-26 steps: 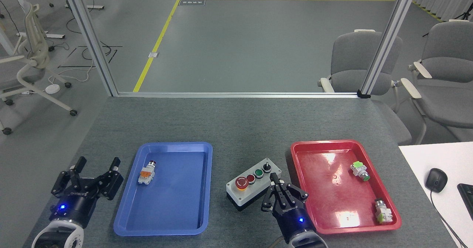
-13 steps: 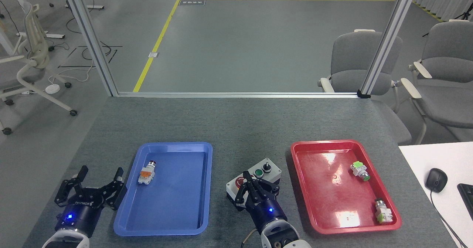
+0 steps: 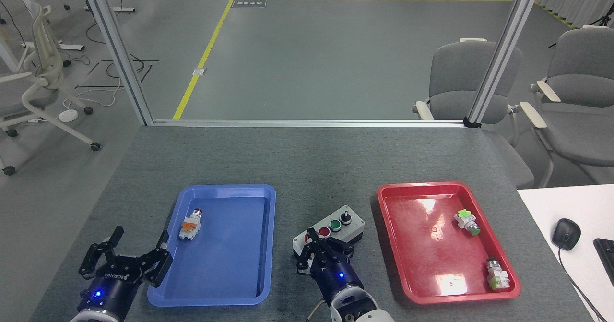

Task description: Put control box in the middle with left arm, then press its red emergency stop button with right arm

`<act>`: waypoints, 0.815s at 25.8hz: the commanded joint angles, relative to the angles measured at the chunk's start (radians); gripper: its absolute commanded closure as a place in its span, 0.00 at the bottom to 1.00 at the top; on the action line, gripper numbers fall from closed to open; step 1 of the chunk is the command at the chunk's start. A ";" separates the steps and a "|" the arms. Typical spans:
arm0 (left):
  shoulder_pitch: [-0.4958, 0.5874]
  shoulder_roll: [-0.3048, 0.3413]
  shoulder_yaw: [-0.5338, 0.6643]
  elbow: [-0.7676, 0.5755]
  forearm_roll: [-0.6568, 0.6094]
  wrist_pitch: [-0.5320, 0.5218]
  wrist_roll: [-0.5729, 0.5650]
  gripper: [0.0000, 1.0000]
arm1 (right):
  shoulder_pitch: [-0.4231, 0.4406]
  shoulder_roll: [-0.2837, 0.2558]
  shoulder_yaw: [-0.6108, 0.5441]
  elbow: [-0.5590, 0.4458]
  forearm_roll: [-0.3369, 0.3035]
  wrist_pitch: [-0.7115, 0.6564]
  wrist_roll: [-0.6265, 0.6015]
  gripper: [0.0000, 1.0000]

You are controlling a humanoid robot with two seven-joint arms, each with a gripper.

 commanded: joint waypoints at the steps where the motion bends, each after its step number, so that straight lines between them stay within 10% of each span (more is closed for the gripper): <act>1: 0.000 0.000 0.000 -0.001 0.000 0.000 -0.005 0.02 | -0.001 -0.003 -0.001 -0.001 -0.003 -0.005 0.019 1.00; 15: -0.006 -0.003 0.002 0.001 0.011 0.004 -0.011 0.01 | 0.039 -0.015 -0.093 -0.187 -0.006 -0.054 0.014 0.99; 21: -0.009 -0.041 0.002 0.001 0.035 0.014 -0.014 0.01 | 0.128 -0.065 -0.239 -0.231 -0.017 -0.094 -0.004 0.24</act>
